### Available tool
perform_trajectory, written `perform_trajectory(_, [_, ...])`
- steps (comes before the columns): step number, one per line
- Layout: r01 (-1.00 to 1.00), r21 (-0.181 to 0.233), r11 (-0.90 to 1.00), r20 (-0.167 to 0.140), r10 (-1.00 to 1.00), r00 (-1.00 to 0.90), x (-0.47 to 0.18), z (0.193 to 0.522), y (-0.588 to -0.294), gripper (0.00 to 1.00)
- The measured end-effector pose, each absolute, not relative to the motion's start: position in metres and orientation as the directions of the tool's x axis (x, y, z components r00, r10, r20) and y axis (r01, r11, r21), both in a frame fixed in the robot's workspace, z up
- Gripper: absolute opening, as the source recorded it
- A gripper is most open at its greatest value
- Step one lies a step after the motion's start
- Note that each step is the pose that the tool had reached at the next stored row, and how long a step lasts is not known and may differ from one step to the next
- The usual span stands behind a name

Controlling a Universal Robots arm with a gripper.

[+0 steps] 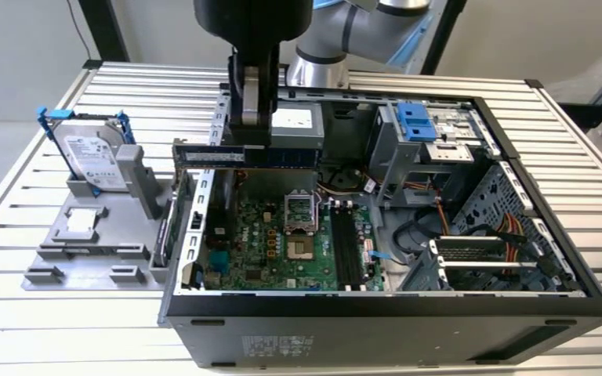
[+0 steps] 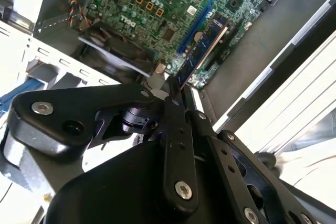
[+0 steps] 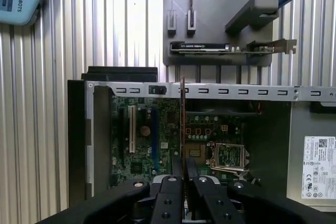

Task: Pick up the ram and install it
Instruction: 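Pick up the ram and move it above insertion slot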

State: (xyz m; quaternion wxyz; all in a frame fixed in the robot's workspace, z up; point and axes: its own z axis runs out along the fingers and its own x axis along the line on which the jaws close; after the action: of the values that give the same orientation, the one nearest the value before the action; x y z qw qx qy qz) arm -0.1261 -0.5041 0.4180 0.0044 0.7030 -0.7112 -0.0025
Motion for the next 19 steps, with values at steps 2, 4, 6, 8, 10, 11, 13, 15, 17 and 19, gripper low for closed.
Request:
perform_trajectory(2, [-1.000, 0.010, 0.012, 0.003, -1.000, -0.012, -0.125, 0.418, -0.504, 0.00])
perform_trajectory(4, [-1.000, 0.010, 0.012, 0.003, -1.000, -0.012, -0.123, 0.418, -0.504, 0.00])
perform_trajectory(6, [-1.000, 0.010, 0.012, 0.003, -1.000, -0.012, -0.121, 0.418, -0.504, 0.00])
perform_trajectory(8, [-1.000, 0.010, 0.012, 0.003, -1.000, -0.012, -0.120, 0.418, -0.504, 0.00])
perform_trajectory(10, [-1.000, 0.010, 0.012, 0.003, -1.000, -0.012, -0.118, 0.418, -0.504, 0.00])
perform_trajectory(11, [-1.000, 0.010, 0.012, 0.003, -1.000, -0.012, -0.118, 0.418, -0.504, 0.00])
perform_trajectory(13, [-1.000, 0.010, 0.012, 0.003, -1.000, -0.012, -0.116, 0.418, -0.504, 0.00])
perform_trajectory(15, [-1.000, 0.010, 0.012, 0.003, -1.000, -0.012, -0.115, 0.418, -0.504, 0.00])
perform_trajectory(17, [-1.000, 0.010, 0.012, 0.003, -1.000, -0.012, -0.113, 0.418, -0.504, 0.00])
perform_trajectory(19, [-1.000, 0.010, 0.012, 0.003, -1.000, -0.012, -0.112, 0.418, -0.504, 0.00])
